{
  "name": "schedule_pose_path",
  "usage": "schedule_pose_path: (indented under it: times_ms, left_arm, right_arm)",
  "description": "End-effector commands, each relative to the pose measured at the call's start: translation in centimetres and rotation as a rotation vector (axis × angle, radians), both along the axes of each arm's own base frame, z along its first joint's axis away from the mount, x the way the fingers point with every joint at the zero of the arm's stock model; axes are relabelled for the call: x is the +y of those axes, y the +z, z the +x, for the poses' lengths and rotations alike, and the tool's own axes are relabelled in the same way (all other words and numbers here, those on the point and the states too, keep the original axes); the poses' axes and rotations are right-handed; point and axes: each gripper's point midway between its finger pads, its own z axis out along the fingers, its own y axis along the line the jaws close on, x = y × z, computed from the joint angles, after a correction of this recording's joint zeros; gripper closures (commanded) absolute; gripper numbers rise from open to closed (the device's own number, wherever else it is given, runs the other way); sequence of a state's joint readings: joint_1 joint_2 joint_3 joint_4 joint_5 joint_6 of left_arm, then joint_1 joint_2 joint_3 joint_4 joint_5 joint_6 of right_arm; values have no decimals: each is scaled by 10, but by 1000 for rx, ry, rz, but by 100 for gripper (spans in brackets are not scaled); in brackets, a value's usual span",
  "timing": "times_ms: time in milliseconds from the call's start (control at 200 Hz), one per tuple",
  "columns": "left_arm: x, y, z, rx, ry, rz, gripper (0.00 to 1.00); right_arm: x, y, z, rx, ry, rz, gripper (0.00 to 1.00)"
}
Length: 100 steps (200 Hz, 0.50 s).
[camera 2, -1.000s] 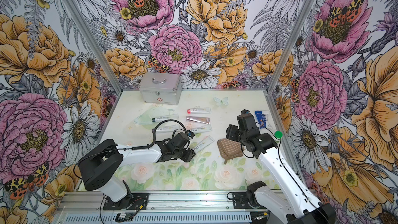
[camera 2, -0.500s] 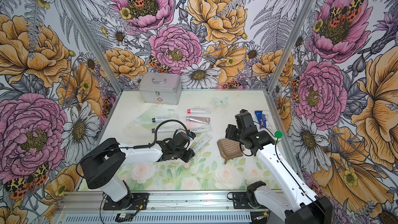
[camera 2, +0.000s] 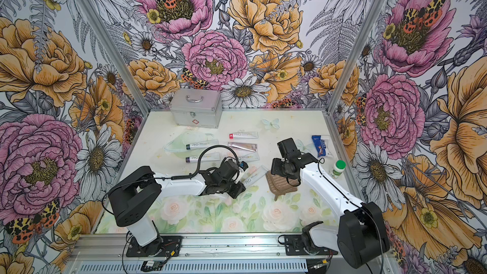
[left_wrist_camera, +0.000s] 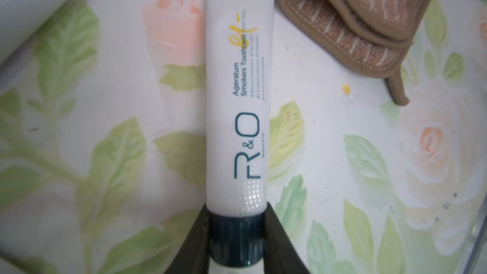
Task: Wipe the surface of the toothpaste tube
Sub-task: Move the toothpaste to the center of the board.
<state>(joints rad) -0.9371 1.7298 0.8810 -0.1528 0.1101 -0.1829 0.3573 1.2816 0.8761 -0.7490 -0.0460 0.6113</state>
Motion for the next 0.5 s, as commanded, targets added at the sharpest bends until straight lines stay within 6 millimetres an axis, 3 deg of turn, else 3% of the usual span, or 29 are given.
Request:
schedule_pose_path:
  times_ms: [0, 205, 495]
  left_arm:
    - [-3, 7, -2, -11, -19, -24, 70]
    - [6, 6, -4, -17, -6, -14, 70]
    - [5, 4, -5, -16, -6, -20, 70]
  right_arm:
    - [16, -10, 6, 6, 26, 35, 35]
    - [25, -34, 12, 53, 30, 24, 32]
    - [24, -52, 31, 50, -37, -7, 32]
